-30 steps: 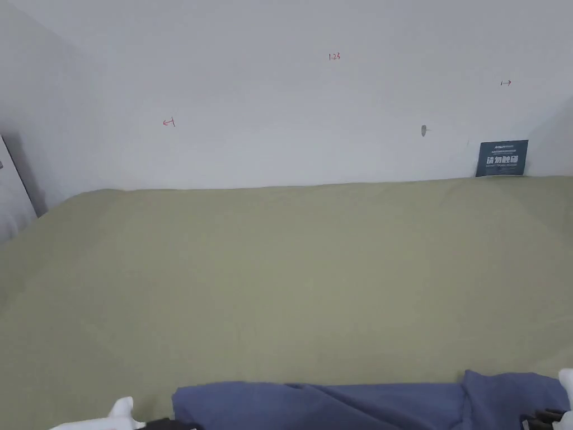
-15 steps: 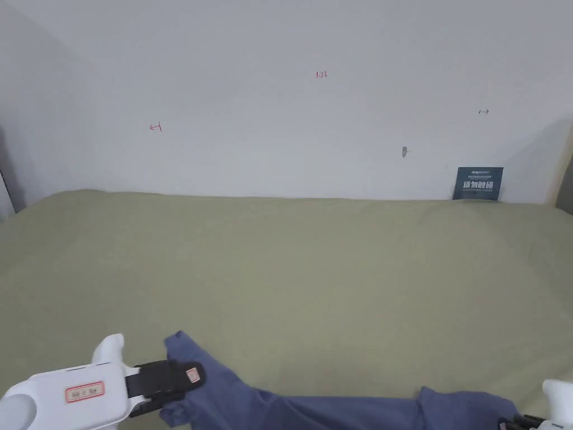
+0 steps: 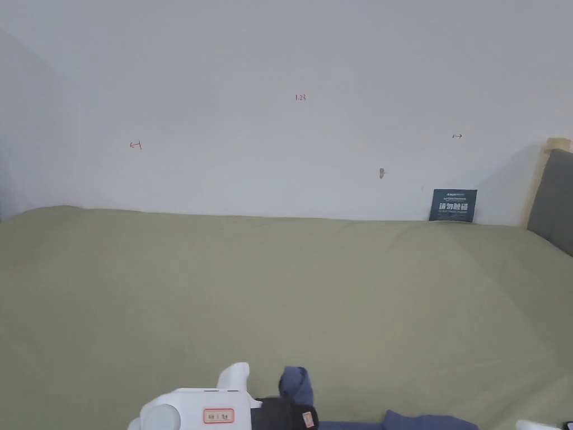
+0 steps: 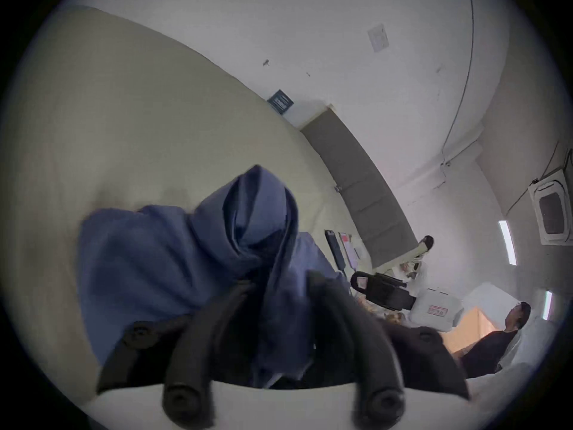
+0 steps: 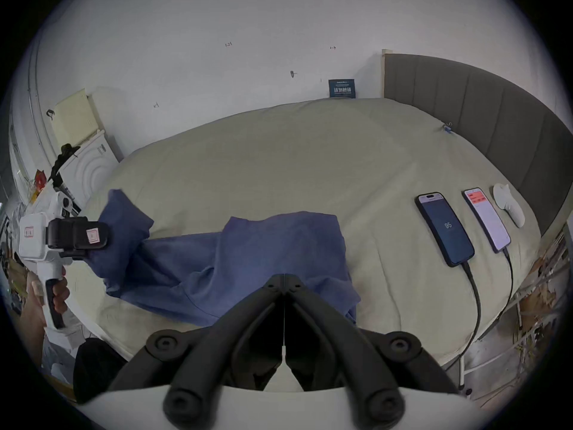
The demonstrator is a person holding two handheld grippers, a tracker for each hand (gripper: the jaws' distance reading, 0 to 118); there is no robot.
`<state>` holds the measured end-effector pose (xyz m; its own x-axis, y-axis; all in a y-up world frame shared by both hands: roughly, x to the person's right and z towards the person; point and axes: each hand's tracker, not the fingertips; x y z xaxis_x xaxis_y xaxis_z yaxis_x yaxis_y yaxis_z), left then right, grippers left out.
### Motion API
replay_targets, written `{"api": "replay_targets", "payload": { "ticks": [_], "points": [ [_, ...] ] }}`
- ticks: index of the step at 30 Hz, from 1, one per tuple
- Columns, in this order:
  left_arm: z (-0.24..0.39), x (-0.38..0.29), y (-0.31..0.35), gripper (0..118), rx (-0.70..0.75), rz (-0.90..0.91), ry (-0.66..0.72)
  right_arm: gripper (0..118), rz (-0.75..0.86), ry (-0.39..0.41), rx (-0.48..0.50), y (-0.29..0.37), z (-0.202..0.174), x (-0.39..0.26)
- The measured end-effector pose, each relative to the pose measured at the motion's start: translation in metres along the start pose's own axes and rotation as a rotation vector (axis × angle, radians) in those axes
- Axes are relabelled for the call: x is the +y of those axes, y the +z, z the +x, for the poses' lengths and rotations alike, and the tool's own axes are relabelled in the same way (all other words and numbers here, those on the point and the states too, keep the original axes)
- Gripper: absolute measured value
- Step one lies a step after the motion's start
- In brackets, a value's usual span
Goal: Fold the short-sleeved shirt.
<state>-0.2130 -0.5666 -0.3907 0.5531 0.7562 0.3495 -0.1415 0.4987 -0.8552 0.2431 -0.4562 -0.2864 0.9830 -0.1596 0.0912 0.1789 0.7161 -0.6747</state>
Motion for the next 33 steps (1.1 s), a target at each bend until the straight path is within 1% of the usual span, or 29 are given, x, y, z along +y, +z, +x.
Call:
{"api": "replay_targets", "payload": {
  "ticks": [1,2,3,4,6,7,9,10,11,12,13,14,16,17,19,21,22,23,24,25,28,30,32,33],
  "points": [
    [0.0,-0.003,-0.009,63,-0.033,-0.015,0.008,0,-0.007,0.001,-0.003,-0.001,0.0,-0.001],
    [-0.001,-0.007,-0.017,86,-0.073,-0.031,0.026,0,-0.015,-0.001,-0.004,-0.003,0.001,-0.002],
    [0.001,-0.008,-0.023,95,-0.115,-0.046,0.038,0,-0.02,-0.005,-0.003,-0.003,0.001,-0.002],
    [0.001,-0.012,-0.026,97,-0.131,-0.038,0.042,0,-0.021,-0.011,0.002,-0.003,0.001,-0.003],
    [0.0,-0.017,-0.026,96,-0.13,-0.005,0.046,0,-0.019,-0.014,0.005,-0.002,0.002,-0.003],
    [0.005,-0.018,-0.018,96,-0.088,0.035,0.063,0,-0.014,-0.015,0.007,-0.002,0.002,-0.004],
    [0.004,-0.027,-0.012,92,-0.023,0.109,0.116,0,-0.005,-0.017,0.01,-0.001,0.001,-0.004],
    [0.002,-0.033,-0.011,86,-0.02,0.14,0.147,0,-0.002,-0.02,0.013,0.0,0.002,-0.004],
    [-0.002,-0.036,-0.013,68,-0.058,0.164,0.177,0,0.002,-0.023,0.015,0.0,0.001,-0.004],
    [-0.007,-0.041,-0.017,46,-0.113,0.16,0.201,0,0.006,-0.025,0.02,0.001,0.001,-0.004],
    [-0.01,-0.046,-0.018,21,-0.115,0.15,0.222,0,0.012,-0.027,0.025,0.002,0.001,-0.004],
    [-0.012,-0.049,-0.016,12,-0.076,0.14,0.218,0,0.019,-0.028,0.029,0.003,0.001,-0.004],
    [-0.011,-0.051,-0.018,12,0.022,0.103,0.19,0,0.028,-0.028,0.036,0.003,0.001,-0.004],
    [-0.015,-0.055,-0.026,12,0.009,0.08,0.196,0,0.03,-0.027,0.038,0.003,0.0,-0.004],
    [-0.019,-0.065,-0.056,11,-0.038,-0.024,0.257,0,0.029,-0.031,0.039,0.003,-0.001,-0.004],
    [-0.014,-0.077,-0.067,11,0.156,-0.124,0.282,0,0.034,-0.031,0.047,0.005,-0.003,-0.005],
    [-0.018,-0.084,-0.077,3,0.167,-0.151,0.287,0,0.038,-0.025,0.047,0.005,-0.004,-0.005],
    [-0.02,-0.097,-0.093,1,0.085,-0.088,0.33,0,0.041,-0.012,0.045,0.005,-0.005,-0.006],
    [-0.015,-0.104,-0.099,1,0.039,0.025,0.357,0,0.042,0.004,0.04,0.005,-0.007,-0.006],
    [-0.011,-0.105,-0.098,1,0.057,0.035,0.379,0,0.041,0.017,0.035,0.005,-0.008,-0.006],
    [-0.01,-0.088,-0.089,1,0.076,-0.031,0.32,0,0.037,0.029,0.039,0.003,-0.009,-0.007],
    [-0.005,-0.082,-0.076,1,0.068,-0.041,0.313,0,0.029,0.023,0.049,0.002,-0.01,-0.006],
    [0.001,-0.069,-0.066,1,-0.023,-0.01,0.265,0,0.027,0.022,0.055,0.002,-0.011,-0.007],
    [0.002,-0.059,-0.053,1,-0.043,0.011,0.218,0,0.028,0.024,0.057,0.002,-0.012,-0.007]
  ]
}}
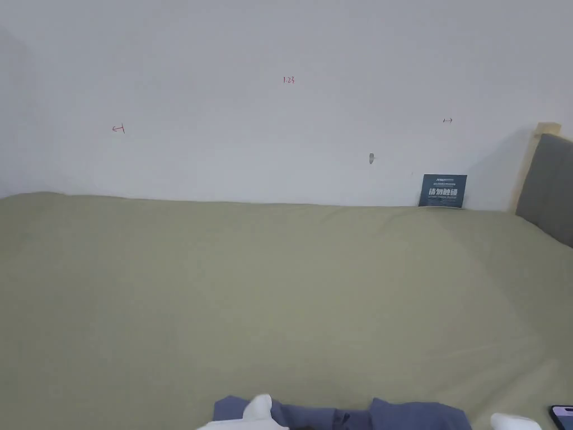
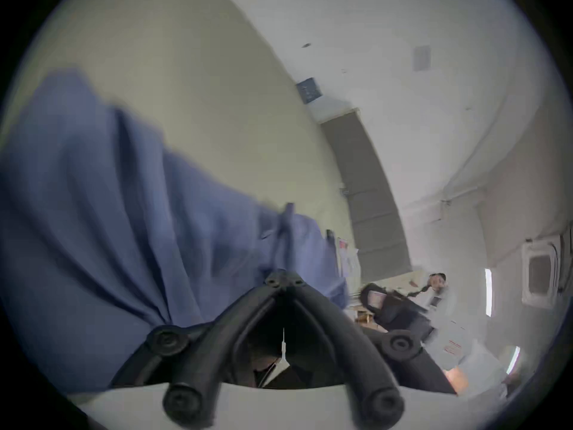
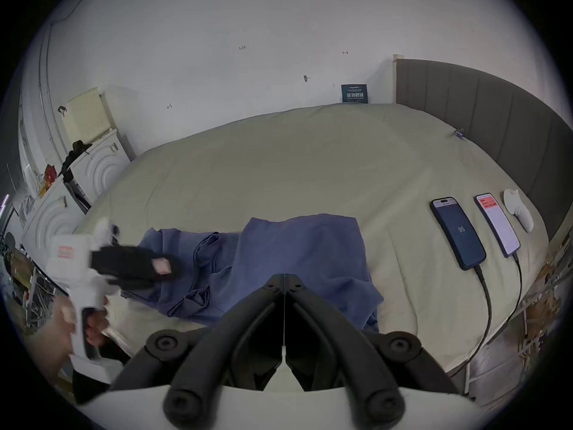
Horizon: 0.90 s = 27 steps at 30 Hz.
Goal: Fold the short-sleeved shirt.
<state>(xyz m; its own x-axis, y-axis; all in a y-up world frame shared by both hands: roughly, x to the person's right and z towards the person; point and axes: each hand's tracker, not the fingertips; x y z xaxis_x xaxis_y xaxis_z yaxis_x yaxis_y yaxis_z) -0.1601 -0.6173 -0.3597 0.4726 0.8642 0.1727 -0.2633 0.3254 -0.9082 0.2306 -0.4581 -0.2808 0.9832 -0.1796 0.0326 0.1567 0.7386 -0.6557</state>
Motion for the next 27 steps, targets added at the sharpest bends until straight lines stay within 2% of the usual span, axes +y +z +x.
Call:
{"api": "replay_targets", "payload": {
  "ticks": [2,5,8,10,13,16,17,18,20,21,24,27],
  "points": [
    [0.004,0.019,0.027,1,-0.007,0.022,-0.068,0,0.004,0.005,0.001,0.001,-0.001,-0.001],
    [-0.01,0.045,0.085,1,0.08,0.072,-0.118,0,0.011,0.004,0.013,0.001,-0.001,-0.001],
    [-0.037,0.051,0.137,1,0.197,0.12,-0.028,0,0.015,0.009,0.013,0.002,-0.002,-0.001],
    [-0.05,0.053,0.165,1,0.245,0.147,-0.021,0,0.013,0.015,0.015,0.003,-0.003,-0.002],
    [-0.068,0.051,0.178,1,0.176,0.127,0.058,0,0.01,0.016,0.01,0.002,-0.002,-0.002],
    [-0.071,0.052,0.171,2,0.148,0.106,0.059,0,0.009,0.012,0.003,0.002,0.001,-0.002],
    [-0.071,0.054,0.167,11,0.154,0.091,0.049,0,0.008,0.009,0.003,0.002,0.002,-0.001],
    [-0.069,0.056,0.16,31,0.173,0.071,0.035,0,0.006,0.007,0.002,0.002,0.003,-0.002],
    [-0.068,0.059,0.15,104,0.218,0.028,0.006,0,-0.002,0.009,-0.002,0.002,0.004,-0.002],
    [-0.07,0.059,0.142,112,0.212,0.001,0.013,0,-0.007,0.015,-0.005,0.002,0.004,-0.003],
    [-0.081,0.048,0.111,112,0.112,-0.054,0.112,0,-0.016,0.023,-0.016,0.001,0.005,-0.004],
    [-0.088,0.047,0.091,109,0.054,0.0,0.082,0,-0.021,0.008,-0.009,0.0,0.007,-0.003]
  ]
}}
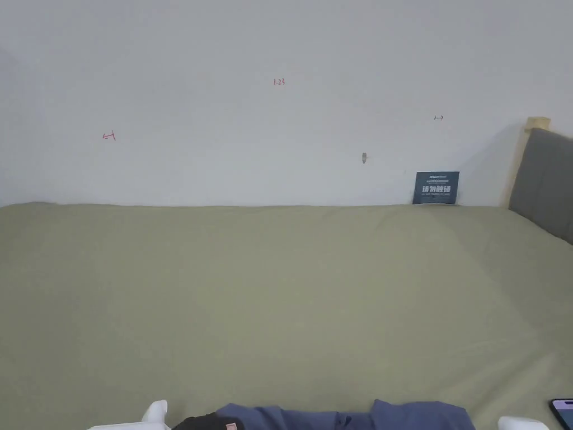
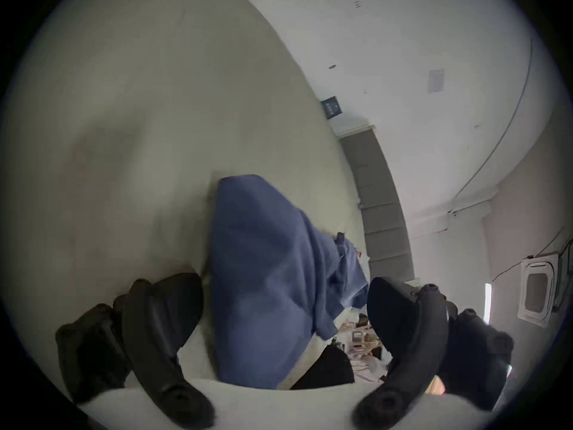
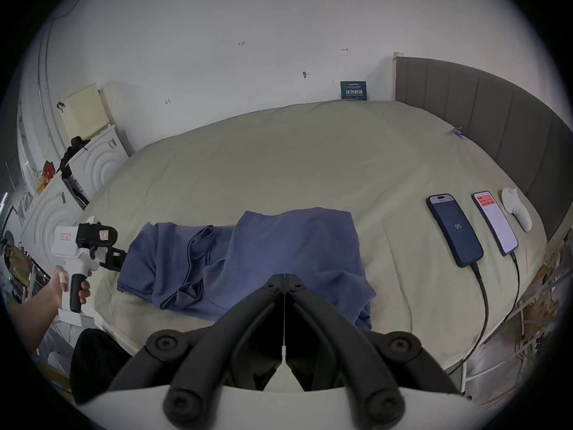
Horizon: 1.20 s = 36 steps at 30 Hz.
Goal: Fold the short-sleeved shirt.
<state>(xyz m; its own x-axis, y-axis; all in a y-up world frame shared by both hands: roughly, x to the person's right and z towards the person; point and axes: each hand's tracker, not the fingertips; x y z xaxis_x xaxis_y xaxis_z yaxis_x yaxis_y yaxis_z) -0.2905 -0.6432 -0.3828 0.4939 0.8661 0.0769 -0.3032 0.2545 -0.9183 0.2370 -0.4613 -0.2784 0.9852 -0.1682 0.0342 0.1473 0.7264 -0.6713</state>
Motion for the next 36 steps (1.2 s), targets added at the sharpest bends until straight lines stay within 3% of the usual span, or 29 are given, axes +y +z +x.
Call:
{"api": "replay_targets", "payload": {
  "ticks": [1,2,3,4,6,15,20,25,28,36],
  "points": [
    [0.003,0.001,-0.004,100,0.004,-0.012,0.015,0,-0.004,-0.003,0.002,-0.001,0.0,0.0],
    [0.004,-0.002,-0.01,67,-0.014,-0.031,0.066,0,-0.008,-0.003,0.004,-0.001,0.0,0.0],
    [0.01,-0.007,-0.012,21,-0.014,-0.048,0.113,0,-0.014,0.0,0.005,-0.002,-0.001,-0.001],
    [0.014,-0.007,-0.012,12,0.043,-0.058,0.112,0,-0.02,0.006,0.006,-0.003,-0.001,-0.001],
    [0.022,-0.003,-0.005,11,0.175,-0.068,0.018,0,-0.027,0.018,0.004,-0.004,-0.003,-0.001],
    [0.033,0.01,0.044,11,0.081,0.075,-0.005,0,-0.025,0.024,0.003,-0.005,-0.005,-0.002],
    [0.034,0.022,0.116,11,0.191,0.174,-0.003,0,-0.025,0.028,0.007,-0.004,-0.007,-0.003],
    [0.047,0.025,0.206,11,0.401,0.31,0.032,0,-0.03,0.023,0.016,-0.006,-0.009,-0.002],
    [0.074,0.02,0.233,11,0.506,0.316,-0.04,0,-0.032,0.028,0.01,-0.008,-0.011,-0.002],
    [0.148,0.026,0.176,11,0.53,0.167,-0.232,0,-0.024,0.056,0.003,-0.014,-0.02,0.0]
  ]
}}
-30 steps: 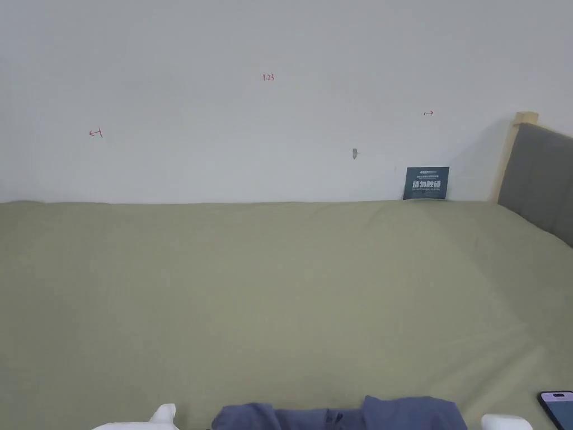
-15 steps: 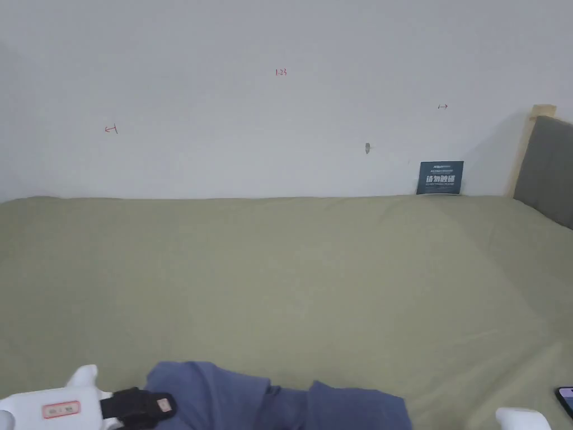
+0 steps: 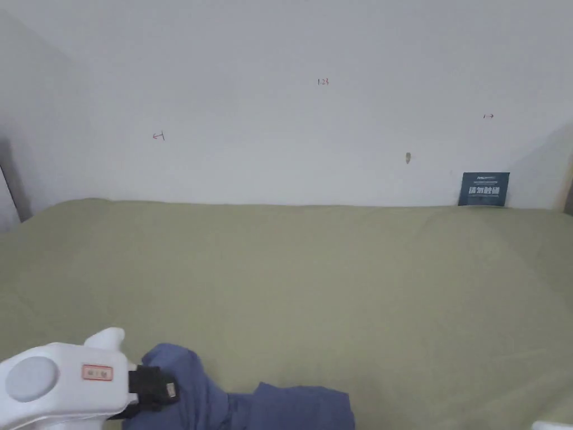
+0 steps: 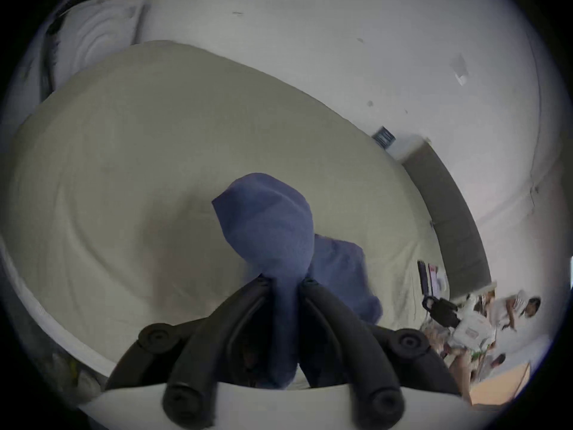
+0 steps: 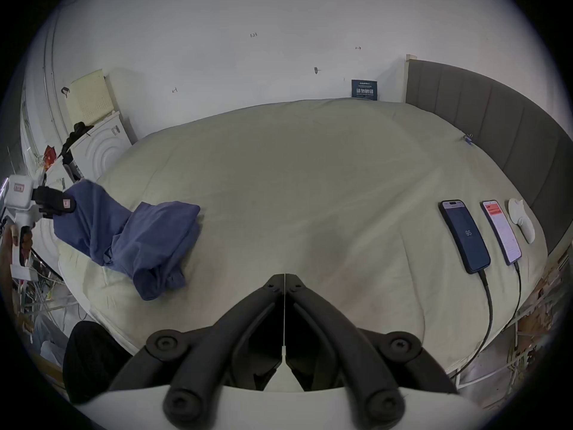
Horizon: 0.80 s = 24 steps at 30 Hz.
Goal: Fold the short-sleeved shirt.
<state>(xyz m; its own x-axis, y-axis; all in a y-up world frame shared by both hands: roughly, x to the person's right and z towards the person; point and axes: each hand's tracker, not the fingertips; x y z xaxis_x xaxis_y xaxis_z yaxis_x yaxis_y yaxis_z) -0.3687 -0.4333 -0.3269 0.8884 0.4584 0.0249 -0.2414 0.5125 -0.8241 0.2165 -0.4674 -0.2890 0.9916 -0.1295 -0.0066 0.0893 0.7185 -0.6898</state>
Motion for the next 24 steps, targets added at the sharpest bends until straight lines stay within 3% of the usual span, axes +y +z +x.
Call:
{"api": "replay_targets", "payload": {
  "ticks": [5,7,8,10,12,13,19,21,22,23,24],
  "points": [
    [0.055,0.01,-0.072,11,-0.199,-0.098,-0.114,0,-0.011,0.007,0.002,0.001,0.001,-0.002],
    [0.07,0.007,-0.106,19,-0.275,-0.136,-0.135,0,-0.017,0.0,-0.002,0.002,0.003,-0.003],
    [0.074,0.005,-0.12,38,-0.305,-0.154,-0.131,0,-0.018,-0.004,-0.002,0.002,0.003,-0.003],
    [0.079,-0.008,-0.143,44,-0.35,-0.192,-0.081,0,-0.02,-0.008,0.005,0.002,0.004,-0.003],
    [0.077,-0.019,-0.155,76,-0.385,-0.195,-0.028,0,-0.02,-0.006,0.011,0.002,0.003,-0.004],
    [0.074,-0.023,-0.157,82,-0.383,-0.185,-0.002,0,-0.02,-0.004,0.012,0.002,0.003,-0.004],
    [0.062,-0.035,-0.15,79,-0.382,-0.106,0.035,0,-0.033,0.009,0.022,-0.001,-0.002,-0.004],
    [0.063,-0.042,-0.155,61,-0.42,-0.104,0.011,0,-0.032,0.008,0.029,-0.001,-0.003,-0.004],
    [0.065,-0.045,-0.158,44,-0.423,-0.111,-0.003,0,-0.03,0.007,0.032,-0.001,-0.003,-0.004],
    [0.07,-0.05,-0.164,20,-0.419,-0.117,-0.022,0,-0.028,0.005,0.035,-0.001,-0.004,-0.004],
    [0.075,-0.055,-0.172,18,-0.41,-0.132,-0.037,0,-0.028,0.005,0.035,-0.001,-0.004,-0.004]
  ]
}}
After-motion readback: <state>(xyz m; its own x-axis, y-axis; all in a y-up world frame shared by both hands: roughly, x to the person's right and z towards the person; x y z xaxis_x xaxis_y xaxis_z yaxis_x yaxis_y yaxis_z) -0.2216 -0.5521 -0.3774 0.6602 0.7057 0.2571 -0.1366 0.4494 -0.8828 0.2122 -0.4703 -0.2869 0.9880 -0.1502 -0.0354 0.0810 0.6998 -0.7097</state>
